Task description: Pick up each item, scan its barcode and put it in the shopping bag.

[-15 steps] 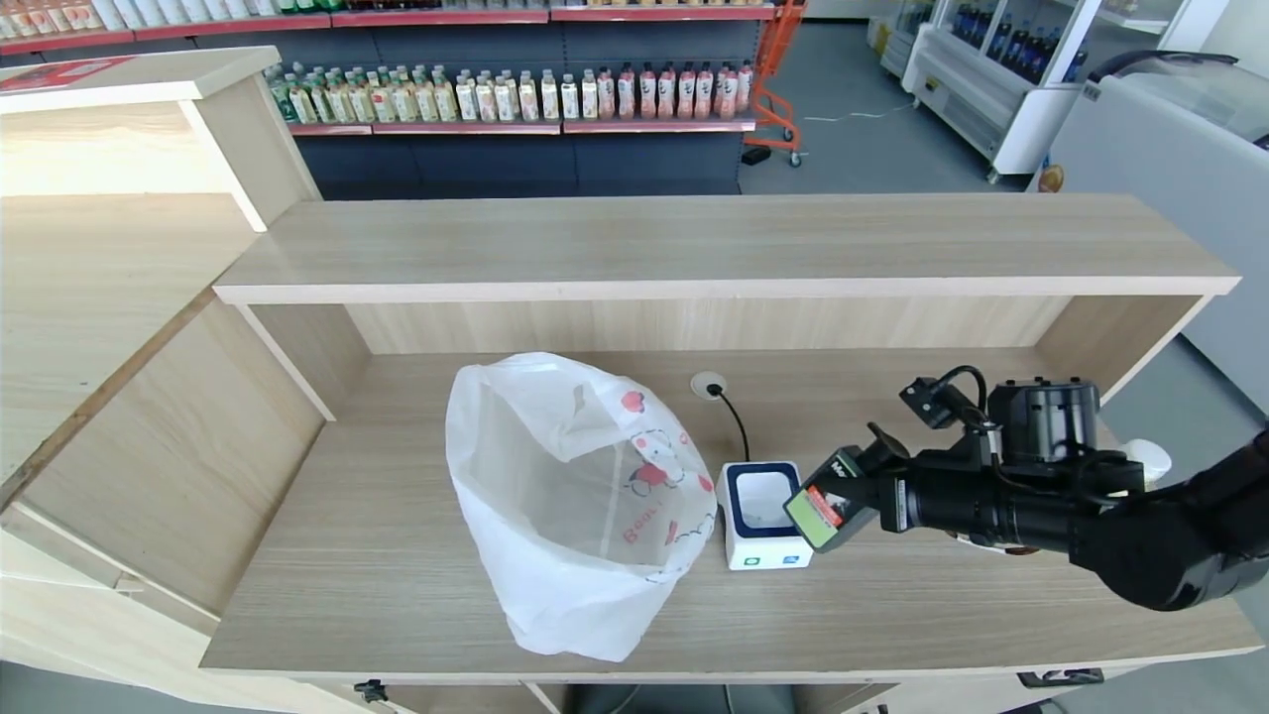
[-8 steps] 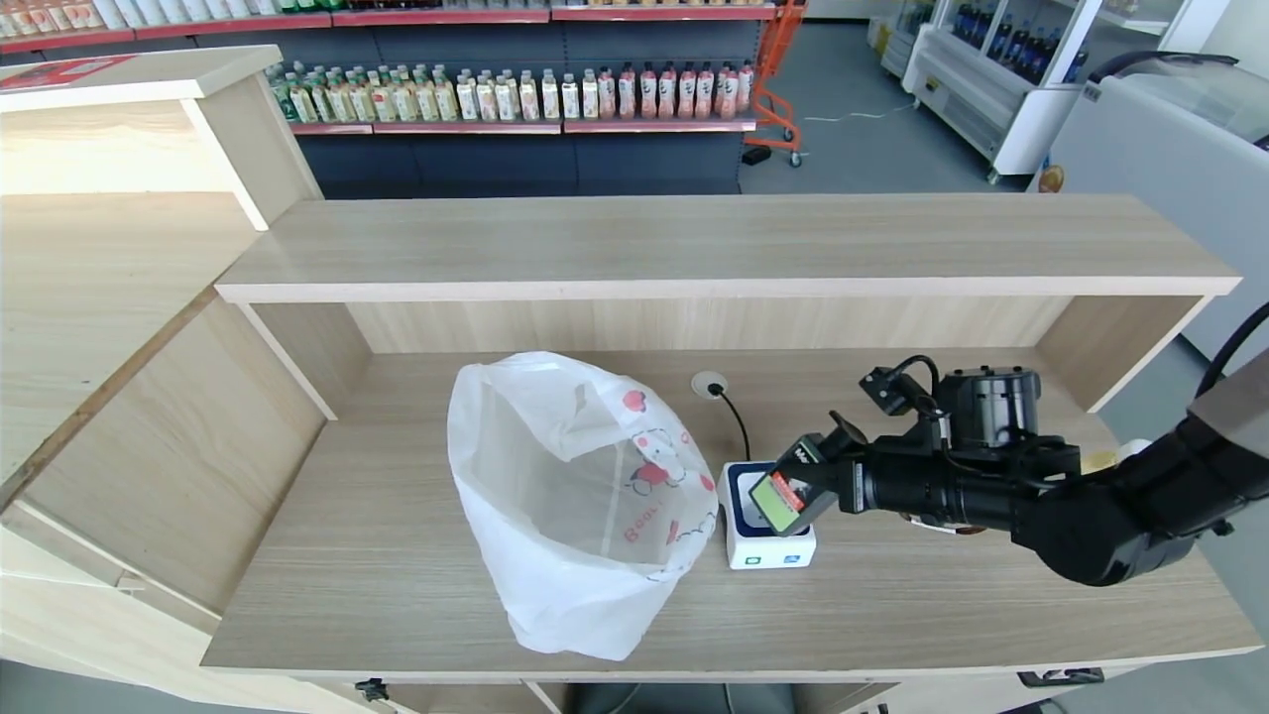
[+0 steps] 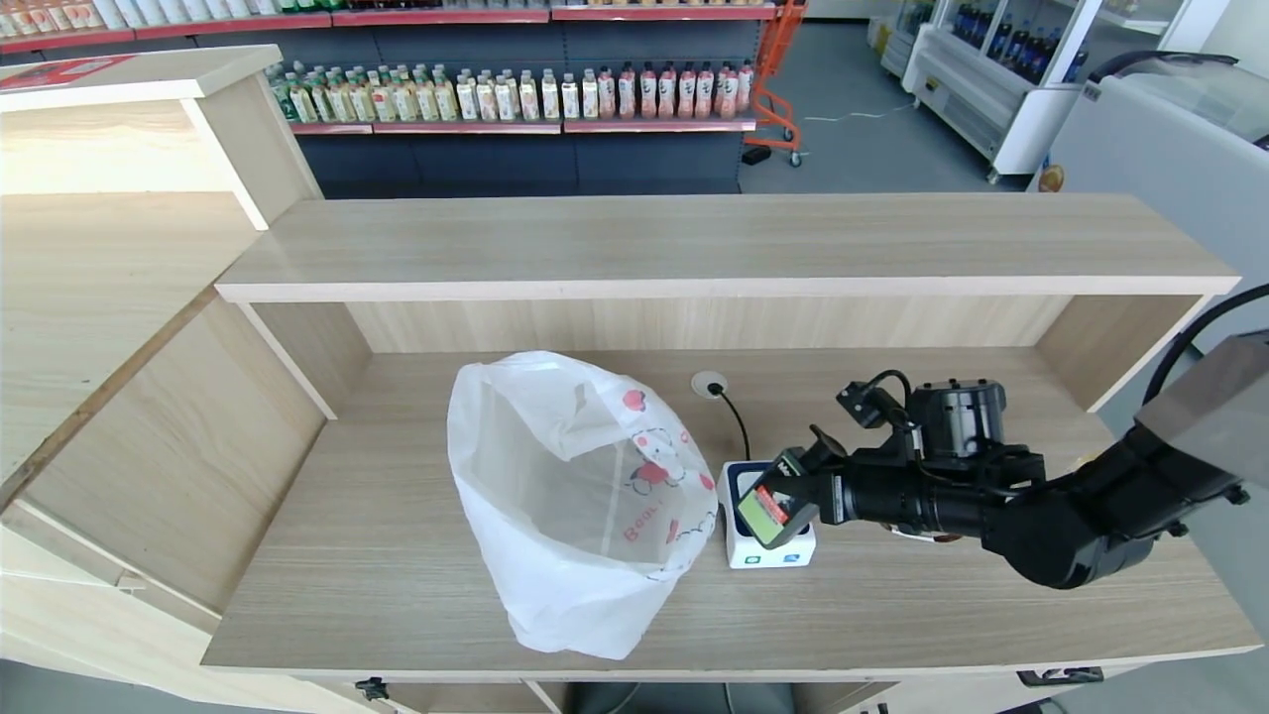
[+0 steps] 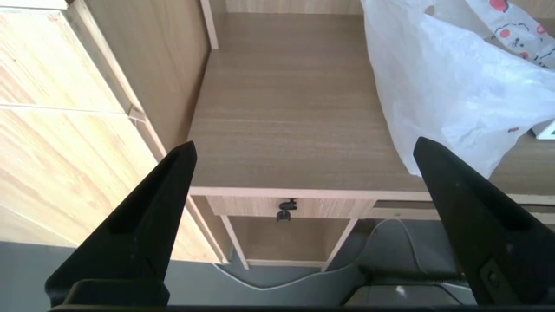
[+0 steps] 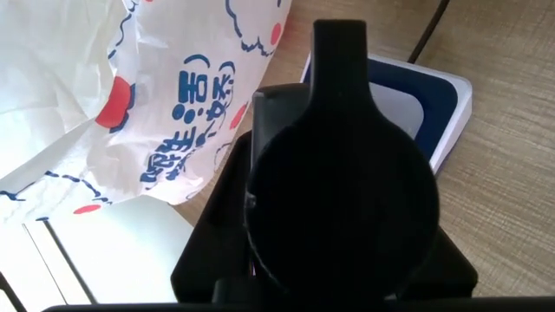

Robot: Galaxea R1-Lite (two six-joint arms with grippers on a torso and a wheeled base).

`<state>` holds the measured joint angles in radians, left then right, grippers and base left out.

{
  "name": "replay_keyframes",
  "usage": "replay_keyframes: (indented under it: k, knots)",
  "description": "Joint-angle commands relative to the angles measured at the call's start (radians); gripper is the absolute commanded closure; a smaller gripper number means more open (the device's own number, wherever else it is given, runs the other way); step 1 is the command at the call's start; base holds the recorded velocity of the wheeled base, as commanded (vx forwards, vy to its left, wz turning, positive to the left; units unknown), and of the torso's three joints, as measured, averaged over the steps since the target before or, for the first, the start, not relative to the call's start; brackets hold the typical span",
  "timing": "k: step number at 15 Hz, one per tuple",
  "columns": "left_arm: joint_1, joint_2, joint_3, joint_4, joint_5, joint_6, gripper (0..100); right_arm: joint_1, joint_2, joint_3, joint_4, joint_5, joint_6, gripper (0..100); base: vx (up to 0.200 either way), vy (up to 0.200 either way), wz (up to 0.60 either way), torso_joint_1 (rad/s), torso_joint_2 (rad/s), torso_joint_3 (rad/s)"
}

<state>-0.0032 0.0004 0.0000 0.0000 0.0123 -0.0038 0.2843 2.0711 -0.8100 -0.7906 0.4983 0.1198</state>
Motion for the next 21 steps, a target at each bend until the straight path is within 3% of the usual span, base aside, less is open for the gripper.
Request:
replay_keyframes:
  k: [1,8,11,12,13,16,21]
  knots:
    - [0.0,0.0,0.0,0.0,0.001,-0.001,0,0.0,0.009,-0.003,0.001,-0.001,0.0,100,0.0,0.0,0.0,0.0,0.0,0.0]
    - [0.0,0.0,0.0,0.0,0.0,-0.001,0,-0.004,0.003,0.0,-0.036,-0.034,0.004,100,0.0,0.0,0.0,0.0,0.0,0.0]
    - [0.0,0.0,0.0,0.0,0.0,-0.001,0,-0.056,-0.292,-0.001,-0.012,-0.035,0.213,100,0.0,0.0,0.0,0.0,0.0,0.0]
    - [0.0,0.0,0.0,0.0,0.0,-0.001,0,-0.056,-0.292,-0.001,-0.012,-0.035,0.213,100,0.0,0.0,0.0,0.0,0.0,0.0]
    - [0.0,0.0,0.0,0.0,0.0,-0.001,0,-0.151,-0.497,0.023,0.16,-0.04,0.129,100,0.0,0.0,0.0,0.0,0.0,0.0]
    - [0.0,0.0,0.0,0.0,0.0,-0.001,0,-0.258,-0.536,0.135,0.182,-0.101,-0.166,100,0.0,0.0,0.0,0.0,0.0,0.0]
    - [0.0,0.0,0.0,0.0,0.0,-0.001,0,-0.197,-0.559,0.245,0.064,-0.11,-0.18,100,0.0,0.0,0.0,0.0,0.0,0.0]
